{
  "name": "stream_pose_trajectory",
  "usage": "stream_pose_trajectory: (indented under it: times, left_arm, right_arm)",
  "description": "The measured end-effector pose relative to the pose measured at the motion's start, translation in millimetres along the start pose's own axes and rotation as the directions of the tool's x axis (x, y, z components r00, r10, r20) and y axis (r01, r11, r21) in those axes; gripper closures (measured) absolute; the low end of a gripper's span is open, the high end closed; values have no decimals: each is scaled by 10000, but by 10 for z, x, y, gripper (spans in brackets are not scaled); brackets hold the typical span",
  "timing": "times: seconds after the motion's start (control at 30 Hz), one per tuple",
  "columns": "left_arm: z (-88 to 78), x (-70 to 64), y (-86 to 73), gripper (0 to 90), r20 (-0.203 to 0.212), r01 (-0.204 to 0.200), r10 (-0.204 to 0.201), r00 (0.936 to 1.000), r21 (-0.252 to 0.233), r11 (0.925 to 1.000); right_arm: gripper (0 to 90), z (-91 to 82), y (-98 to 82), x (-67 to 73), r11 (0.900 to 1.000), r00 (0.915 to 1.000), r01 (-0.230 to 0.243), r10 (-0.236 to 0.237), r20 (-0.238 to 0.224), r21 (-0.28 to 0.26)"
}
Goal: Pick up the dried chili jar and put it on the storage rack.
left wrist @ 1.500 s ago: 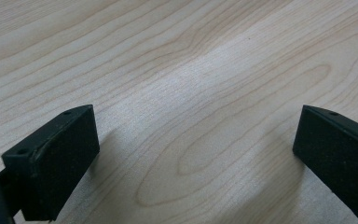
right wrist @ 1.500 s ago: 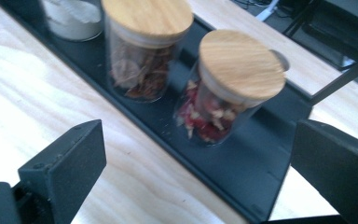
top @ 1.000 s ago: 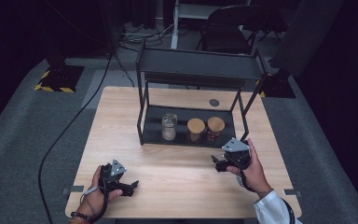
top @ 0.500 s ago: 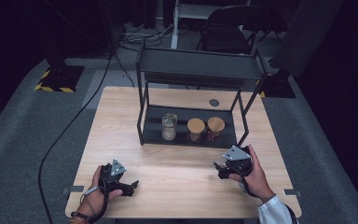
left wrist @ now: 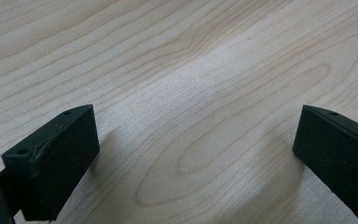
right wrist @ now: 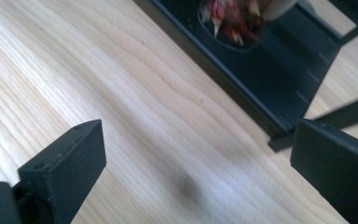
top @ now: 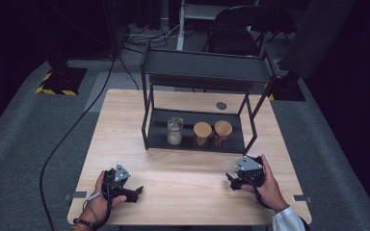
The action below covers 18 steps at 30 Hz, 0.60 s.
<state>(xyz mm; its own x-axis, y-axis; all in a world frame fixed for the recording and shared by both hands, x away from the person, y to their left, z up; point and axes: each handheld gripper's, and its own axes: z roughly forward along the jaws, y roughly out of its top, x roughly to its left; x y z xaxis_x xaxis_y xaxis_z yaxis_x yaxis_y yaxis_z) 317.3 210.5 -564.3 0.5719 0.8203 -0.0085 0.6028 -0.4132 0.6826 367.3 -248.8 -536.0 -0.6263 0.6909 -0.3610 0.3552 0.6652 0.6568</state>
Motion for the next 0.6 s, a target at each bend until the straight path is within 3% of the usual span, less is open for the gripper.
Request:
stream_pose_trajectory:
  times: [0.6]
  left_arm:
    - [0, 0, 0, 0, 1, -4, 4, 10000, 1, 10000]
  right_arm:
    - [31, -41, -291, -72, 9976, 9977, -642, 648, -206, 268]
